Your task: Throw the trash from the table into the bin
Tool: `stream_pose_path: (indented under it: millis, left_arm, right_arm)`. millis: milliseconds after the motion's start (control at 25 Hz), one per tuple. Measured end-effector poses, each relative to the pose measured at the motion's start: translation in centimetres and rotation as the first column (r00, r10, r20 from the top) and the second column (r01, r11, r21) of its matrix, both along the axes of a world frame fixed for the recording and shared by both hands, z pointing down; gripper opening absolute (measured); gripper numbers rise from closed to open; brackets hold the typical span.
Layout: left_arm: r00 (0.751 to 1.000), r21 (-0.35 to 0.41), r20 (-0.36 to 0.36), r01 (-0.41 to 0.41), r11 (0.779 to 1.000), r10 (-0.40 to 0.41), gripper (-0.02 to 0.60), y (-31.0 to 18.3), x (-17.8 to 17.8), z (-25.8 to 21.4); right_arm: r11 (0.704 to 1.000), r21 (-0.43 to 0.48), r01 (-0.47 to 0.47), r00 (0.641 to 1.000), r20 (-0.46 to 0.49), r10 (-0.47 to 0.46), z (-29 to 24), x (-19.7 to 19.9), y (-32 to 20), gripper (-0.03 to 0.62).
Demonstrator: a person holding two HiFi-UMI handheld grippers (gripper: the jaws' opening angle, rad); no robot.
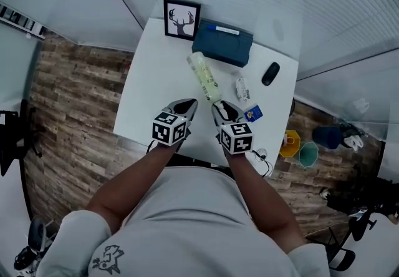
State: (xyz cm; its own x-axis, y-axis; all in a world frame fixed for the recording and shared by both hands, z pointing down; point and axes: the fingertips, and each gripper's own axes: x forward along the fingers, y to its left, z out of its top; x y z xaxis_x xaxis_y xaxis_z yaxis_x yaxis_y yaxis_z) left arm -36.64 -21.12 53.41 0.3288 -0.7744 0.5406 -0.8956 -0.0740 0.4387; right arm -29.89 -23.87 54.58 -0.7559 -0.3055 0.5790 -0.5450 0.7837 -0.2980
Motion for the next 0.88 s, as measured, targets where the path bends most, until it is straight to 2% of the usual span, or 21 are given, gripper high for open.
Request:
stream_pose_path:
  millis: [360,640,880]
  left_arm:
    - [0.999,0.112,0.038,-0.010,0.994,0.006,0.006,-1.1,3.3,-5.2]
    - [0.999,0.144,0.044,-0.018,0.989,0.012,0.006,-1.6,5.0,-6.7]
    - [0.997,0.137,0.044,-0.072,0.988,0.066,0.006,-1.6,6.9,-6.6]
  right_arm:
    - [0.996,0.064,-0.067,0.995,0.075,0.063,-4.7,3.8,-0.3,0.144]
    - [0.988,0.107,-0.110,0.990,0.096,0.100,-6.8,6.4,-1.2,0.144]
    - [0.983,0.094,-0.160,0.984,0.098,0.150,-6.7,8.1,-0.6,0.144]
